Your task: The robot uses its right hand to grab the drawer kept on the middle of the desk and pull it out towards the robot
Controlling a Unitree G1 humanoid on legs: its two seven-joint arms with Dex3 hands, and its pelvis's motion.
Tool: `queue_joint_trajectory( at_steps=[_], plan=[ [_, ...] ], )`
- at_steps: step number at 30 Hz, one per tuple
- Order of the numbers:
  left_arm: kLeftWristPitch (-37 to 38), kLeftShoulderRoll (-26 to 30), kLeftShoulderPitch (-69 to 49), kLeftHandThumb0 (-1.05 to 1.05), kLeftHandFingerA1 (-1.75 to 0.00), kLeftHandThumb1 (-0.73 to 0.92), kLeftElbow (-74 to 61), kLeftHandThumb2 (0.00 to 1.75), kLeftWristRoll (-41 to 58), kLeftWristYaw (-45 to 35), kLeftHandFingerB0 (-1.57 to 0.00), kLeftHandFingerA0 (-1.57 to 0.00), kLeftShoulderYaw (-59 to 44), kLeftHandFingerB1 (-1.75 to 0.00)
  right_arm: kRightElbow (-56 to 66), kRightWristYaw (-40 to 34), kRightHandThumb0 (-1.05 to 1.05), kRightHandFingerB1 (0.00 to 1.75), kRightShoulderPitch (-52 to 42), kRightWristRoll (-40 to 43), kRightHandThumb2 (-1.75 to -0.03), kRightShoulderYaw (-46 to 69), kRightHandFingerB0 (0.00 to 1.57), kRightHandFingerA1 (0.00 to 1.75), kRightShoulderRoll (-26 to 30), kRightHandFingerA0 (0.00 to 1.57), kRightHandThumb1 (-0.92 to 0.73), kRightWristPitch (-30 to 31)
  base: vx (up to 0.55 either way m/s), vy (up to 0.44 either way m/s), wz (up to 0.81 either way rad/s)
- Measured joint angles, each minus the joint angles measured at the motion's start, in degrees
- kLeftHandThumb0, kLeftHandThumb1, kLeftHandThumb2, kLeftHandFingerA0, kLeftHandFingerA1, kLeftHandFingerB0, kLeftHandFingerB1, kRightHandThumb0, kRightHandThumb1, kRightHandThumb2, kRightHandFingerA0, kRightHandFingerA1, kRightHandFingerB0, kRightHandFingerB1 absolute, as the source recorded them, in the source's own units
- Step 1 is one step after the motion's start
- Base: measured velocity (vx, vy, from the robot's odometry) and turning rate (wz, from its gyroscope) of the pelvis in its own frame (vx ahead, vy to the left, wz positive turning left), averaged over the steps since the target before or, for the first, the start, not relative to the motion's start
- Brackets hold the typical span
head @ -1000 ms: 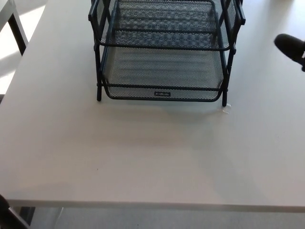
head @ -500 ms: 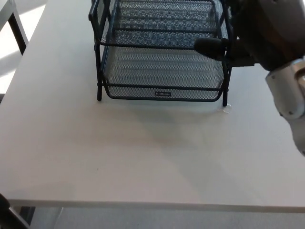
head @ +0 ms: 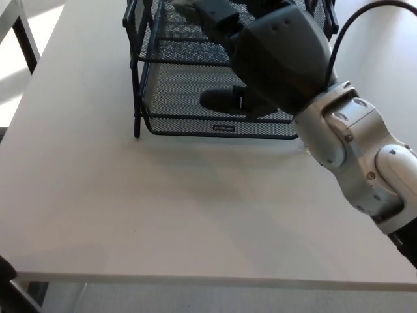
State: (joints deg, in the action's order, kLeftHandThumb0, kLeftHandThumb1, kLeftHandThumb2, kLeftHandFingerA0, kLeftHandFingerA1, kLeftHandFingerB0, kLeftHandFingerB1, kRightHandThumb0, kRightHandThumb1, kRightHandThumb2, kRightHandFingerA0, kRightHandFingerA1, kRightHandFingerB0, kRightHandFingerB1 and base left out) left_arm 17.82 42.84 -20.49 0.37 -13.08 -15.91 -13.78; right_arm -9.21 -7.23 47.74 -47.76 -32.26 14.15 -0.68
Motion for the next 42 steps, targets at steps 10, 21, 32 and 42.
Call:
queue_joint_trajectory(
  at_steps=[10,21,32,42],
  plan=[
    [-0.01,-0.13,0.36,-0.28,-0.88,0.58,-0.02,0.57,-0.01,-0.11,-0.79,-0.8,0.0,-0.58,-14.31,-3.51,-0.41,0.51,3.59,-3.85,-0.93,-1.7,0.0,0.54,-2.78,0.02,-0.27,-0.59,0.0,0.0,0.0],
    [0.0,-0.45,-0.08,-0.29,-0.9,0.57,-0.2,0.57,-0.04,-0.09,-0.81,-0.8,0.05,-0.6,-31.43,-11.5,-0.81,0.38,7.7,-6.0,-0.87,-2.08,0.0,0.55,-5.27,0.01,-0.47,-0.42,0.0,0.0,0.0],
    [-0.01,-0.46,0.2,-0.27,-0.87,0.57,-0.39,0.57,-0.07,-0.1,-0.81,-0.82,0.22,-0.58,-45.1,-19.74,-0.73,0.29,12.75,-6.31,-0.83,-2.17,0.04,0.46,-6.8,0.03,-0.42,-0.39,0.0,0.0,0.0],
    [-0.06,-0.11,1.42,-0.26,-0.86,0.58,-1.53,0.57,-0.25,-0.98,-0.8,-0.8,0.94,-0.58,-56.59,-26.79,-0.67,0.35,18.24,-6.64,-0.56,-3.4,0.02,0.54,-8.44,0.02,-0.49,0.15,0.0,0.0,0.0]
  ],
)
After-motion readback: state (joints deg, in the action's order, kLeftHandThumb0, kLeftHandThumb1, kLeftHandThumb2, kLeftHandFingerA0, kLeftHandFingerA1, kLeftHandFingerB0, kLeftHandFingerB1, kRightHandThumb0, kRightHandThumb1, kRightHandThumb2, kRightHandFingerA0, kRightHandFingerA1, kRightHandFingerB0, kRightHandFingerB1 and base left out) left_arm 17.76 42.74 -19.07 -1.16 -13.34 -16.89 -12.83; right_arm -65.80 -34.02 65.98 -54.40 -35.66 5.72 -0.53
